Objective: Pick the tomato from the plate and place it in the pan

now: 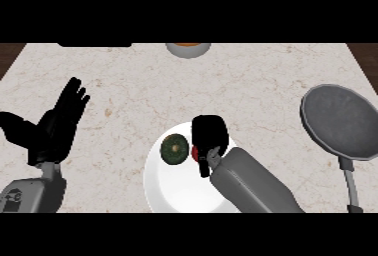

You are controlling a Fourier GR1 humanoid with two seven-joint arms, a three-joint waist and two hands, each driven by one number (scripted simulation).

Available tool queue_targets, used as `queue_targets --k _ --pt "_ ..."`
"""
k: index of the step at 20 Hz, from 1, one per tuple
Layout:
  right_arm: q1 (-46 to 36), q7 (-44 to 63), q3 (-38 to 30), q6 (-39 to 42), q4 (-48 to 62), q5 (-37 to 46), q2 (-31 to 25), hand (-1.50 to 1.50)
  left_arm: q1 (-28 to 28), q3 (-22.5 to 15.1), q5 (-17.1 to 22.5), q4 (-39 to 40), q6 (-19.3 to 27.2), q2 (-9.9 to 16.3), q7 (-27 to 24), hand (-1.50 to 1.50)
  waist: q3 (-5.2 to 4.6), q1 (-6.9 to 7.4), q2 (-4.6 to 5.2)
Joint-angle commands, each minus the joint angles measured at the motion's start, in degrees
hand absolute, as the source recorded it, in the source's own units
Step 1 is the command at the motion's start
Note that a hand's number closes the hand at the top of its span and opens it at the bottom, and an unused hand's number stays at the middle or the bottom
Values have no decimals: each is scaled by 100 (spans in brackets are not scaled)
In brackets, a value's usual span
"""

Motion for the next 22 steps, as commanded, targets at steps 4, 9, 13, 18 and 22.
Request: queue_targets --k 4,9,13,18,22 --pt "265 164 129 -340 -380 102 40 150 95 184 -2 -18 -193 28 13 0 11 -3 44" --pt "154 1174 -523 -680 -555 86 40 150 56 17 -158 -275 -45 -6 233 0 12 8 34" --pt "56 1282 -749 -633 -1147 857 -480 150 188 112 -48 -338 -144 36 237 0 10 -38 13" --pt "-387 1804 -402 -239 -2178 1813 -884 150 253 186 -47 -121 -150 8 81 0 2 -114 -22" --pt "-762 2174 -458 396 -3077 2223 -925 150 87 125 -218 -83 30 -120 -36 0 5 -149 -14"
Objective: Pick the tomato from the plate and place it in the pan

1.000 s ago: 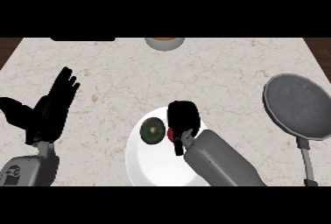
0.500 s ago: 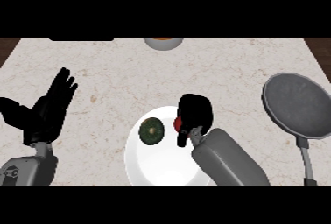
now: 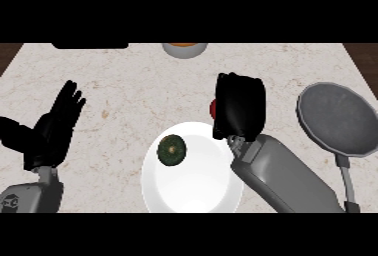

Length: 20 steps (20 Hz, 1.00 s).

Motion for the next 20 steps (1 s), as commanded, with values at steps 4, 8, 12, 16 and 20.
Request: queue_targets --k 4,8,12,16,20 --pt "-373 727 -501 1102 -1107 455 -46 150 -73 -98 -99 8 59 -112 123 0 4 32 34" --pt "-296 115 -1383 989 -1113 267 -485 150 229 -32 4 -155 -50 -162 -153 0 4 60 46" --pt "212 -33 -1728 686 -1490 518 -771 150 -388 91 -12 260 -15 -59 64 0 6 -15 57" --pt "475 -701 -2730 812 -1639 41 -1379 150 230 129 77 -20 -169 -92 -206 0 7 19 50" --pt "1358 -1267 -3064 -82 -1748 163 -1534 150 136 -144 -232 -231 65 -241 46 0 10 40 55"
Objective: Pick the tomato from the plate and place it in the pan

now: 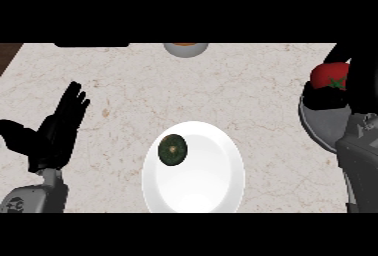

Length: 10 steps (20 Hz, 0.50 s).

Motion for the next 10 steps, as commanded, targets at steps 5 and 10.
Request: queue_targets --k 5,10 --pt "713 -1478 -1484 -1264 983 -605 -669 150 -400 227 96 179 -117 209 330 0 3 30 22" --pt "1033 -2654 -1831 -1925 1938 -1033 -753 150 -217 244 183 -159 -156 175 461 0 3 74 18"
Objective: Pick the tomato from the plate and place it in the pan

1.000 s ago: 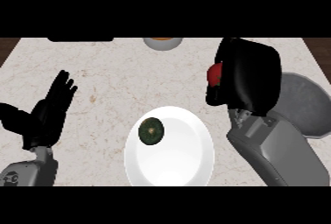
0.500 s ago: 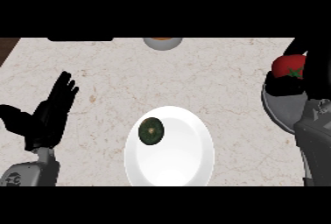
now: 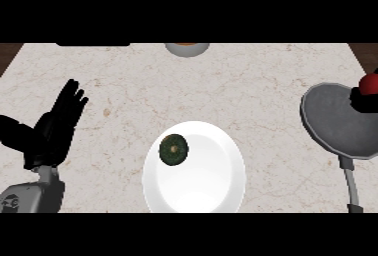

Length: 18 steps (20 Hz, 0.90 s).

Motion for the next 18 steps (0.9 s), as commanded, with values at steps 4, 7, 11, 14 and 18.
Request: queue_targets --k 4,7,11,14,18 --pt "-40 -1500 -379 -846 1627 -541 49 150 -6 -48 -105 18 12 -126 -135 0 -2 44 2" --pt "-247 -1906 -375 -1253 2575 -414 99 150 -44 -146 -319 244 131 -254 -307 0 -3 46 9" --pt "-538 -2291 -549 -1408 3888 -257 -261 150 -345 27 -93 298 -13 -109 -41 0 1 80 35" --pt "-564 -1603 -972 -1419 3997 -674 133 -150 15 -134 -204 40 15 -234 -201 0 0 79 10" --pt "-900 -2382 -1175 -1413 5126 -1036 -2 -150 -167 39 -127 388 -76 -149 -226 0 1 84 23"
